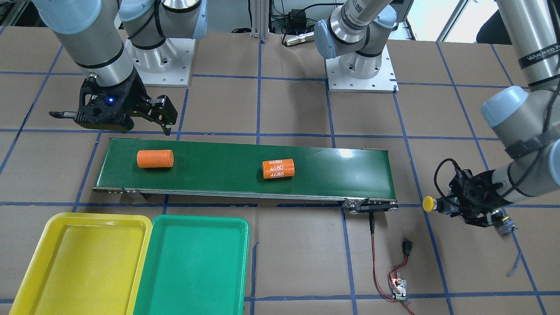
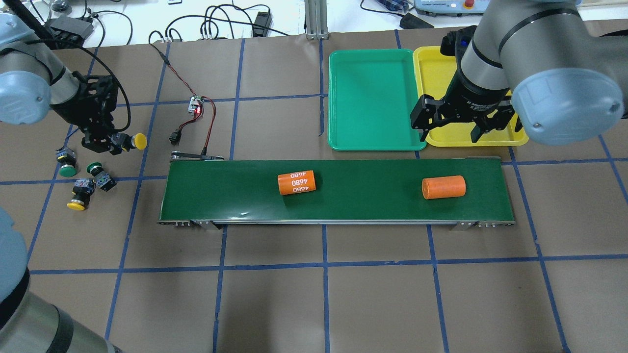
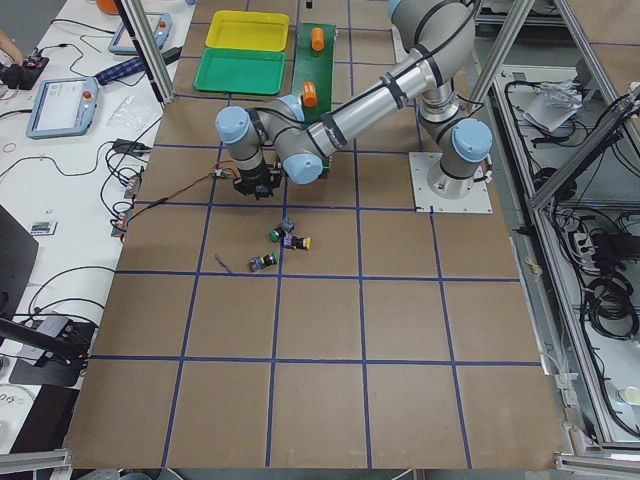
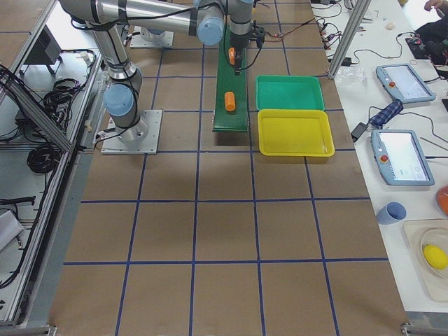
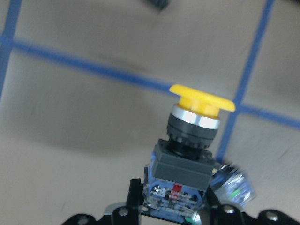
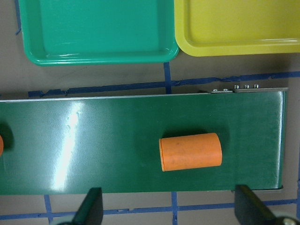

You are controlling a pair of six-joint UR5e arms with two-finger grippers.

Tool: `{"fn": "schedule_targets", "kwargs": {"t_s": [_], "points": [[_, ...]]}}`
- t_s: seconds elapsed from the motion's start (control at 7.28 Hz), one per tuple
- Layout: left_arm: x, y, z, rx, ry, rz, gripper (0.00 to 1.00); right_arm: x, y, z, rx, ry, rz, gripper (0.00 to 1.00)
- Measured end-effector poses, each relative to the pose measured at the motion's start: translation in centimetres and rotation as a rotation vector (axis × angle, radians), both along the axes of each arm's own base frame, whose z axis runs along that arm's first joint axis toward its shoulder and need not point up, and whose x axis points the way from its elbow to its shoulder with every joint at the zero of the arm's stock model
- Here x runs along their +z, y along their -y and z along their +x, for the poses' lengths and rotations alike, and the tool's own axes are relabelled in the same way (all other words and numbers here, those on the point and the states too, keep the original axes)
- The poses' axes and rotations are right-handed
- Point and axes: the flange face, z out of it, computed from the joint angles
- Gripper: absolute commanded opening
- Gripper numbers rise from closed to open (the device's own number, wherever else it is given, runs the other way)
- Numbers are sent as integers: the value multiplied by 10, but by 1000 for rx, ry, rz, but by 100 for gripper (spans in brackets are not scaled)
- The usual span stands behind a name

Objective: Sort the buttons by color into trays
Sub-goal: 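Place the yellow-capped button on the conveyor with the left gripper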

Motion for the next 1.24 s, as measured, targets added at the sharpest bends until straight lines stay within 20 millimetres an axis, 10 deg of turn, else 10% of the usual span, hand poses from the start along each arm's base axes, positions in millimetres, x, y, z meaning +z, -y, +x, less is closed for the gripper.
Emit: {"fn": "schedule_targets", "kwargs": {"t_s": [0.55, 0.69, 1.24], "points": [[-9, -75, -116, -64, -8, -67, 9, 0, 0, 0, 0, 1, 1, 100], [-11, -86, -132, -71, -7, -68, 95, 0, 0, 0, 0, 0, 0, 100], [-1, -96, -129, -30, 1, -92, 100, -3, 4, -2, -41, 0, 2, 100]]}}
